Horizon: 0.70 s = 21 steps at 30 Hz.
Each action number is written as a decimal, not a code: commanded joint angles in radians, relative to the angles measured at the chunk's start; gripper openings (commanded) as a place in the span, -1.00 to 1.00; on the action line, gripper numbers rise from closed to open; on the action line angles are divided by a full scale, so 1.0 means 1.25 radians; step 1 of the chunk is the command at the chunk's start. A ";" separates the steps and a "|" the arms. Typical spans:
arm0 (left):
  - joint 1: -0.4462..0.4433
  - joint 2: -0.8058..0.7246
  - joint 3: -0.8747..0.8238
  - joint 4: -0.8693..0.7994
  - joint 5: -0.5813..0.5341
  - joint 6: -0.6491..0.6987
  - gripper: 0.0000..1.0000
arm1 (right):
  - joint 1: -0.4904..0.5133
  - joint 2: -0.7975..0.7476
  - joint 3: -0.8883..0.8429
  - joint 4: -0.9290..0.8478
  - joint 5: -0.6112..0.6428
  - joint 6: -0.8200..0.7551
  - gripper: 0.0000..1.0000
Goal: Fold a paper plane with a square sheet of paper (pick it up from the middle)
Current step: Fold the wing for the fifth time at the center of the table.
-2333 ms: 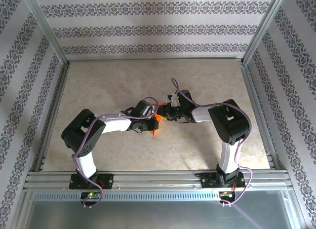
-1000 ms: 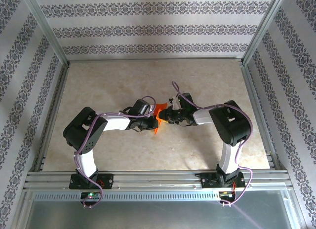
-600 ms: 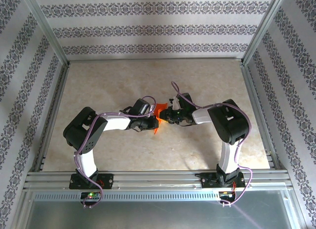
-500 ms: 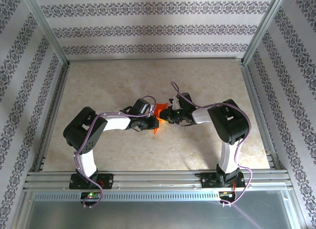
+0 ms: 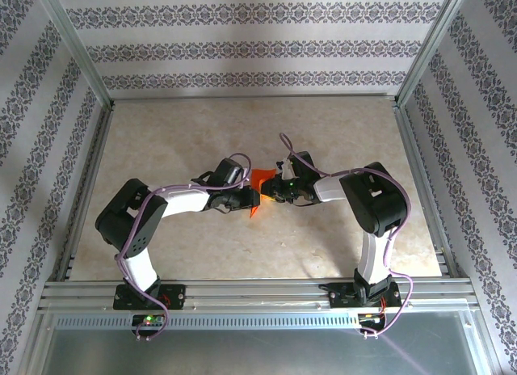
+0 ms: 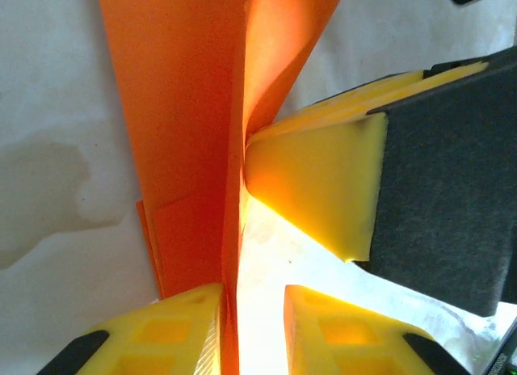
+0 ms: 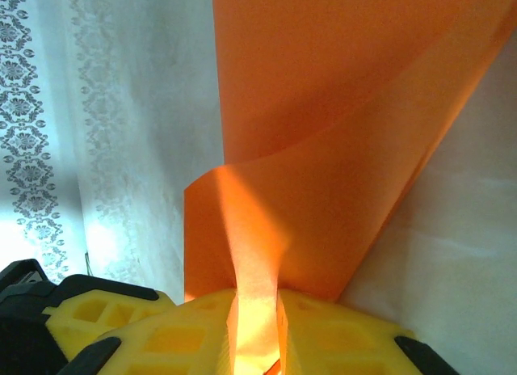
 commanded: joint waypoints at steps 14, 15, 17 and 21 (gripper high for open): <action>0.009 0.028 0.014 -0.012 0.000 0.001 -0.69 | 0.010 -0.001 0.011 -0.020 0.007 -0.002 -0.42; 0.010 0.029 0.014 -0.011 0.000 0.003 -0.69 | 0.010 -0.003 0.011 -0.020 0.006 -0.001 -0.41; 0.010 0.029 0.014 -0.010 0.001 0.004 -0.70 | 0.010 -0.004 0.011 -0.019 0.006 0.000 -0.41; 0.010 0.028 0.012 -0.005 -0.001 0.007 -0.81 | 0.010 -0.003 0.008 -0.015 0.005 0.003 -0.39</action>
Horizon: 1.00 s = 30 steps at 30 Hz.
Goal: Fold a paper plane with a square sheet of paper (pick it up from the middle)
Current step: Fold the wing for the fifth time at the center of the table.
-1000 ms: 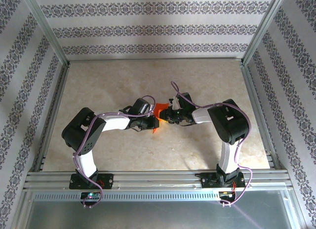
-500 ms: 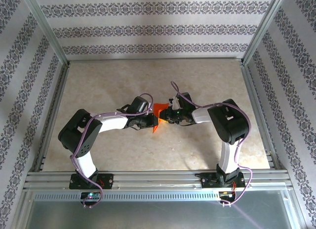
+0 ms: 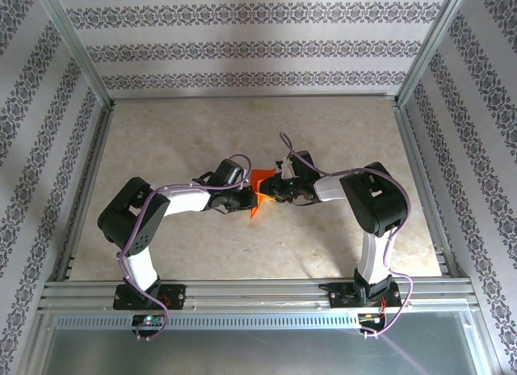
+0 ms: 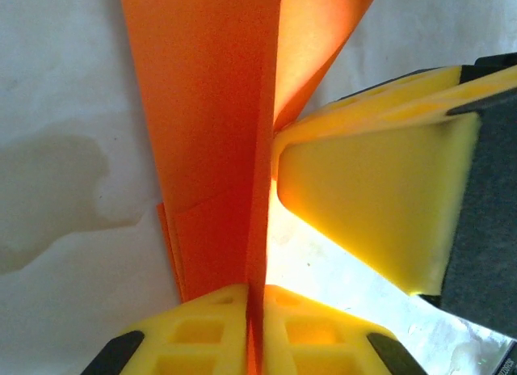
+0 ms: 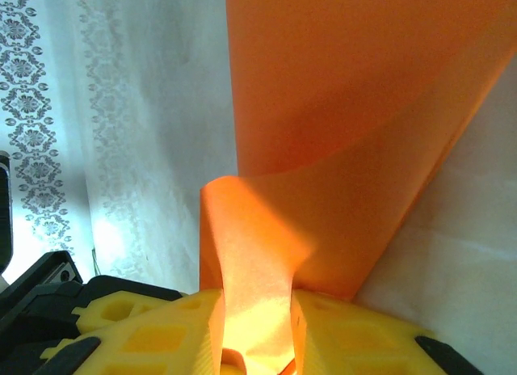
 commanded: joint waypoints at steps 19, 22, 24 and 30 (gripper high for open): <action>-0.057 -0.029 0.119 -0.247 -0.228 0.146 -1.00 | -0.072 -0.161 -0.107 0.011 0.139 0.005 -0.07; -0.089 -0.015 0.147 -0.289 -0.291 0.172 -1.00 | -0.089 -0.197 -0.128 0.008 0.177 0.006 -0.05; -0.107 -0.002 0.158 -0.299 -0.313 0.182 -1.00 | -0.099 -0.223 -0.135 0.000 0.194 0.002 0.00; -0.151 0.049 0.209 -0.340 -0.350 0.210 -1.00 | -0.123 -0.297 -0.154 -0.032 0.245 -0.012 0.05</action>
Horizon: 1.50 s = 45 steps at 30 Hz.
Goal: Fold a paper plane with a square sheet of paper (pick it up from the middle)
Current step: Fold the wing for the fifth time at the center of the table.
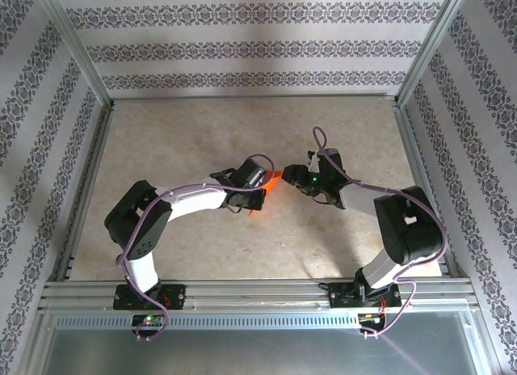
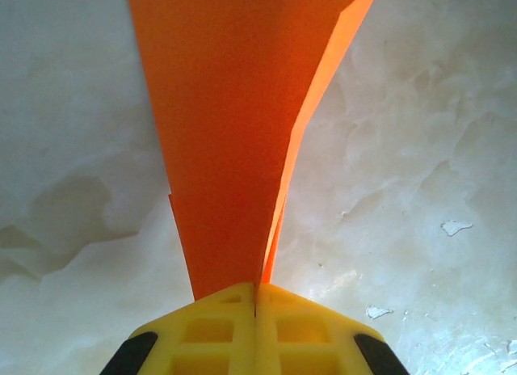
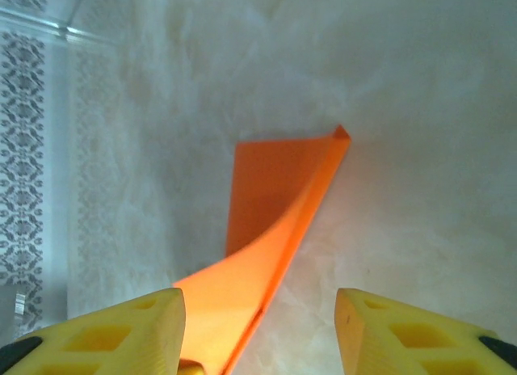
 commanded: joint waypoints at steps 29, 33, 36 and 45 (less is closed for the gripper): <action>-0.147 0.111 0.144 -0.168 -0.266 0.060 -0.96 | -0.053 -0.127 -0.052 -0.126 0.181 -0.012 0.13; -0.165 0.135 0.174 -0.200 -0.300 0.057 -0.96 | -0.063 -0.134 -0.055 -0.154 0.209 -0.001 0.13; -0.177 0.150 0.187 -0.202 -0.298 0.039 -0.96 | -0.073 -0.141 -0.056 -0.185 0.235 0.006 0.14; -0.199 0.181 0.215 -0.209 -0.297 0.011 -0.92 | -0.086 -0.142 -0.056 -0.216 0.251 0.012 0.15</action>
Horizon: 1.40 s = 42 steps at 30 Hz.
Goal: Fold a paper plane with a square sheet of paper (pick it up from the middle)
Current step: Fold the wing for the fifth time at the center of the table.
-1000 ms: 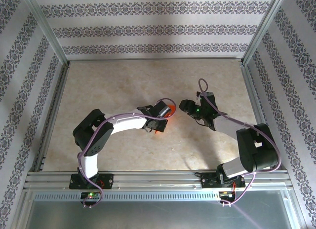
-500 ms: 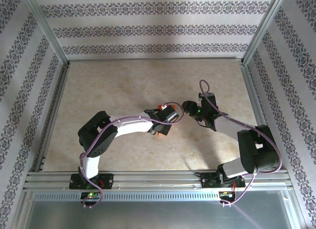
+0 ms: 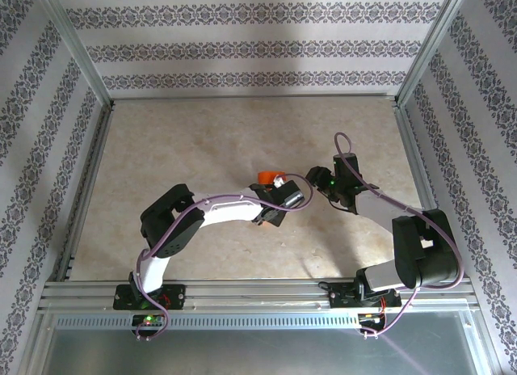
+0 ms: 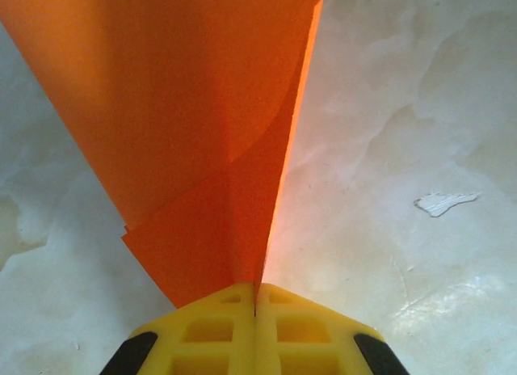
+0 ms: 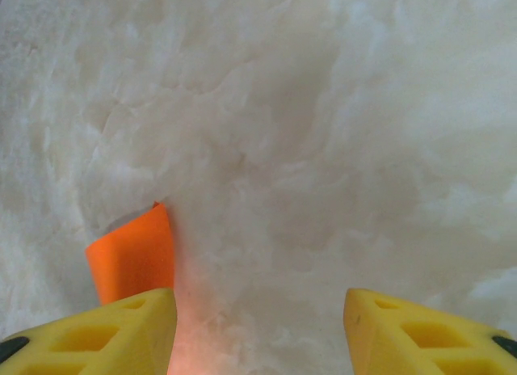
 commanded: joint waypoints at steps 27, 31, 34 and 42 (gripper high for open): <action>0.076 -0.087 -0.161 0.210 0.235 -0.045 -1.00 | -0.012 0.015 0.006 -0.024 0.003 0.009 0.15; 0.127 -0.146 -0.253 0.337 0.334 -0.071 -0.99 | -0.011 0.019 0.009 -0.024 -0.006 0.008 0.15; 0.153 -0.170 -0.299 0.405 0.388 -0.089 -0.97 | -0.010 0.023 0.011 -0.024 -0.012 0.007 0.15; 0.217 -0.210 -0.397 0.556 0.491 -0.141 -0.94 | 0.002 0.037 0.020 -0.024 -0.026 -0.003 0.15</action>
